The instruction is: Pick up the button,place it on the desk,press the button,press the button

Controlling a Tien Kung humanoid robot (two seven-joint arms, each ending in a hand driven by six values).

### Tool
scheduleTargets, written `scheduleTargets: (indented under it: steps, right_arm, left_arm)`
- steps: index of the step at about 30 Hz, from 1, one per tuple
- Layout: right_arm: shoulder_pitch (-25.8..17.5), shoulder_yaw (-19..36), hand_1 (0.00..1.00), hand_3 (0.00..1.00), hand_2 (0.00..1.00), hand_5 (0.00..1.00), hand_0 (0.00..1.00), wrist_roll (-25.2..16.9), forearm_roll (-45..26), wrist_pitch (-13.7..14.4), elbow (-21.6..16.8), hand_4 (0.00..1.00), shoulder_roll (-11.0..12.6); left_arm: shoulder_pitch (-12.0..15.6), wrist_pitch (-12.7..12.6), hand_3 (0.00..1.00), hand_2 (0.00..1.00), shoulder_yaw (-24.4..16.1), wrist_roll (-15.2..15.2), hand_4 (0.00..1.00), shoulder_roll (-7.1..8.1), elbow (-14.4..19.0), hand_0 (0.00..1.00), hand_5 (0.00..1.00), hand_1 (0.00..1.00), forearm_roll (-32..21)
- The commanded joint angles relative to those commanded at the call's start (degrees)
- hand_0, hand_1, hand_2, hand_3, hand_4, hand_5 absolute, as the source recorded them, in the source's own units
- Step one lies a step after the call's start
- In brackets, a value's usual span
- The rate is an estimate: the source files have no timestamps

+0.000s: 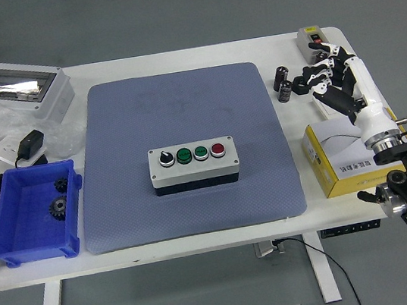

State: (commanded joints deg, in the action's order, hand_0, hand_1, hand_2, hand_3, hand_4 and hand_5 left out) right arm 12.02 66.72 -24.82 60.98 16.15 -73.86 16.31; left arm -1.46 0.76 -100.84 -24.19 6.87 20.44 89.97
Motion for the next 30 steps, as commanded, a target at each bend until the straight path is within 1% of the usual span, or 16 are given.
scheduleTargets:
  steps: [3, 4, 5, 15, 22, 23, 27, 28, 30]
  right_arm:
    - [-0.5, -0.1, 0.728, 0.808, 0.747, 0.334, 0.712, -1.2, -2.4, -0.2, -0.2, 0.709, -0.4]
    - [-0.5, -0.1, 0.728, 0.808, 0.747, 0.334, 0.712, -1.3, -2.7, -0.2, -0.3, 0.709, -0.4]
    - [-0.6, -0.1, 0.733, 0.801, 0.748, 0.364, 0.738, -1.4, -2.9, -0.3, -0.5, 0.716, -0.4]
    - [-2.4, -0.2, 0.742, 0.795, 0.749, 0.382, 0.744, -2.2, -4.1, -0.4, -1.4, 0.722, -0.6]
    - [-2.8, 0.3, 0.746, 0.794, 0.755, 0.39, 0.752, -2.2, -3.9, -0.4, -3.5, 0.722, -0.3]
    - [-2.8, 0.4, 0.751, 0.794, 0.759, 0.391, 0.757, -2.2, -3.8, -0.4, -3.8, 0.724, -0.3]
    - [-3.0, 0.6, 0.751, 0.794, 0.759, 0.391, 0.757, -2.8, -4.3, -0.3, -4.3, 0.724, -0.3]
    - [-3.1, 0.7, 0.771, 0.805, 0.788, 0.418, 0.776, -3.2, -4.6, -0.1, -4.4, 0.73, -0.5]
    - [-3.2, 0.8, 0.771, 0.805, 0.788, 0.418, 0.776, -3.5, -4.7, 0.0, -4.5, 0.73, -0.6]
  left_arm:
    - [0.2, 0.1, 0.614, 0.462, -0.1, -0.2, 0.083, 0.06, 0.0, 0.552, 0.002, 0.461, 0.4]
    - [0.2, 0.1, 0.614, 0.462, -0.1, -0.2, 0.083, 0.05, 0.0, 0.552, 0.002, 0.461, 0.4]
    - [0.3, 0.1, 0.613, 0.464, -0.2, -0.2, 0.098, 0.02, 0.0, 0.557, 0.002, 0.463, 0.5]
    - [0.5, -0.2, 0.611, 0.465, 0.1, 0.0, 0.102, -0.61, -0.1, 0.557, 0.002, 0.463, 0.0]
    - [0.6, -0.3, 0.612, 0.465, 0.3, -0.1, 0.113, -0.54, -0.1, 0.56, 0.002, 0.464, -0.1]
    - [0.6, -0.3, 0.611, 0.465, 0.3, -0.1, 0.127, -0.52, -0.1, 0.564, 0.002, 0.464, -0.1]
    - [0.5, -0.3, 0.611, 0.465, 0.3, -0.2, 0.127, -0.39, -0.1, 0.564, 0.002, 0.464, -0.1]
    - [0.6, -0.3, 0.61, 0.467, 0.4, -0.3, 0.156, -0.33, -0.1, 0.575, 0.002, 0.468, -0.2]
    - [0.6, -0.4, 0.61, 0.467, 0.5, -0.3, 0.156, -0.26, -0.1, 0.575, 0.002, 0.468, -0.3]
